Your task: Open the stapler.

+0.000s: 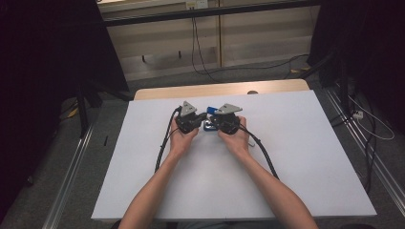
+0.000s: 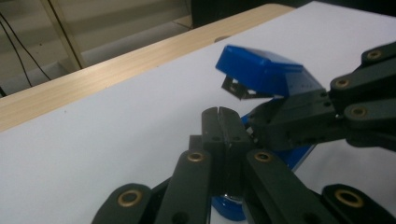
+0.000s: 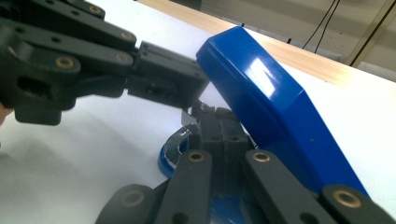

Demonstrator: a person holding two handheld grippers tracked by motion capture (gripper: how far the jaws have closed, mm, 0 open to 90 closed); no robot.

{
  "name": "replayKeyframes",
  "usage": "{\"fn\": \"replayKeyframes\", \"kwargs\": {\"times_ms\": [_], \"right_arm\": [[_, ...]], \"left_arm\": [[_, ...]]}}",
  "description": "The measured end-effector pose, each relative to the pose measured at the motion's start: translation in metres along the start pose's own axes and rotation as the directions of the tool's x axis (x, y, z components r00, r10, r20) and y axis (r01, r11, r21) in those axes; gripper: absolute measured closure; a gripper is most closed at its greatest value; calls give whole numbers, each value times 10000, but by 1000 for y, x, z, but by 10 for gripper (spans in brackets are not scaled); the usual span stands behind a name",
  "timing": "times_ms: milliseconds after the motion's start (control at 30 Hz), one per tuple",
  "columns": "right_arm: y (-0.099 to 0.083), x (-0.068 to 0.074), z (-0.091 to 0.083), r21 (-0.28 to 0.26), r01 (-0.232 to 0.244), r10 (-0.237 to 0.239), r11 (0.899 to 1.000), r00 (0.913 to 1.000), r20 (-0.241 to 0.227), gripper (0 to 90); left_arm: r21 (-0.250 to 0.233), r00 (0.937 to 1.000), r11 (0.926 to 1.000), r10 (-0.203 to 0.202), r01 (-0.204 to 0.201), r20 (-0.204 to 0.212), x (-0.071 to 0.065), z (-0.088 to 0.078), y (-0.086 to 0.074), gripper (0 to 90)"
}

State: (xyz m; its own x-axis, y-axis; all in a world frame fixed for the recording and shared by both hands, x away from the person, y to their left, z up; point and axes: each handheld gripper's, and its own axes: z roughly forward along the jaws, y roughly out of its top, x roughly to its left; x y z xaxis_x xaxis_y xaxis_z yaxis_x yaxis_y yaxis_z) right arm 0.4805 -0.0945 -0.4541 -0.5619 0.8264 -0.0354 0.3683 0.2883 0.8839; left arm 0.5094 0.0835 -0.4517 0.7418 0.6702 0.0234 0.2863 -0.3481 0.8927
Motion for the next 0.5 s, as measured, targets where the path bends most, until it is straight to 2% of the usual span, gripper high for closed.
{"fn": "replayKeyframes", "kwargs": {"times_ms": [133, 233, 367, 500], "right_arm": [[1, 0, -1, -2, -8, 8, 10000, 10000, 18, 900], [1, 0, -2, -7, -8, 8, 10000, 10000, 15, 900], [1, 0, -2, -28, -13, 13, 10000, 10000, 18, 900], [1, 0, -2, -3, -26, 26, 10000, 10000, -16, 900]], "left_arm": [[-31, 10000, 10000, 30, -30, 46, 1, 0, 0, 900], [27, 10000, 10000, -92, 92, 10, 0, 1, 0, 900], [312, 9999, 9994, 124, -120, -120, -1, 2, -2, 900], [456, 9999, 9989, 108, -103, -125, 0, 4, -3, 900]]}}
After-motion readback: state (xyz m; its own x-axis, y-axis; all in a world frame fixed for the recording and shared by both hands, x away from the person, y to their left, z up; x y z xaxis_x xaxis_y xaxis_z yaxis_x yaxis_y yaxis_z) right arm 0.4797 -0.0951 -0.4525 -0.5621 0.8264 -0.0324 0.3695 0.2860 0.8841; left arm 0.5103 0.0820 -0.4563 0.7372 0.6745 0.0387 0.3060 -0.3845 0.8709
